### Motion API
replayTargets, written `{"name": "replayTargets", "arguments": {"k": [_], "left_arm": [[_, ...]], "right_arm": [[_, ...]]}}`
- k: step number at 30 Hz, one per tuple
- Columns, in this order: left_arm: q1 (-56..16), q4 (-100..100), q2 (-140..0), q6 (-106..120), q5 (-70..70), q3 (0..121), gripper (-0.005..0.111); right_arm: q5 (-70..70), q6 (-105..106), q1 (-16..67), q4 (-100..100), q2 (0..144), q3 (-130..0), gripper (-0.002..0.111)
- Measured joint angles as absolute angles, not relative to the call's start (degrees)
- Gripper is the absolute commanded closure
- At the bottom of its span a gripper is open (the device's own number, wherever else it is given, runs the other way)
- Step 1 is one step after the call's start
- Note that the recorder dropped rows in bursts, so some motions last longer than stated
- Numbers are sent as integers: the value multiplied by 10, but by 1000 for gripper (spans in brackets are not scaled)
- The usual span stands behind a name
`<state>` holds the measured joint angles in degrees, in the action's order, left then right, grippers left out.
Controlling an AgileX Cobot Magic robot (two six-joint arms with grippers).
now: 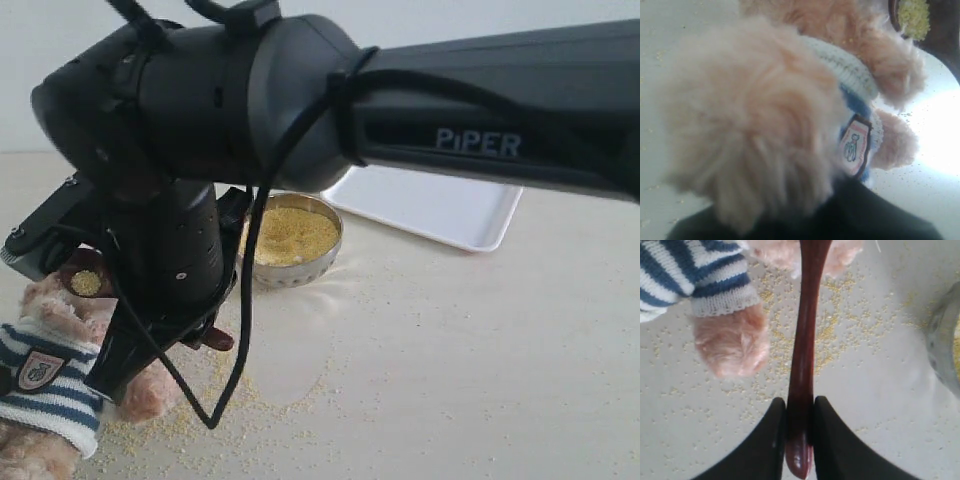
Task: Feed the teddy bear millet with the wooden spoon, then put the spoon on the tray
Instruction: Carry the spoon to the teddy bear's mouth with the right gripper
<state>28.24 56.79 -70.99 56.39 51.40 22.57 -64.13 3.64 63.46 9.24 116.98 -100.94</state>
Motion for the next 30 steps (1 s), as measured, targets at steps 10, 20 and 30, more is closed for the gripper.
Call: {"name": "replayTargets", "arguments": {"k": [10, 20, 30], "left_arm": [[282, 568, -710, 564, 514, 226, 102], [282, 568, -710, 564, 514, 226, 102], [282, 568, -710, 564, 514, 226, 102]], "right_arm": [[-663, 23, 673, 202, 1196, -1009, 106], [-690, -20, 716, 327, 1196, -1009, 106], [-696, -55, 738, 384, 1196, -1009, 106]]}}
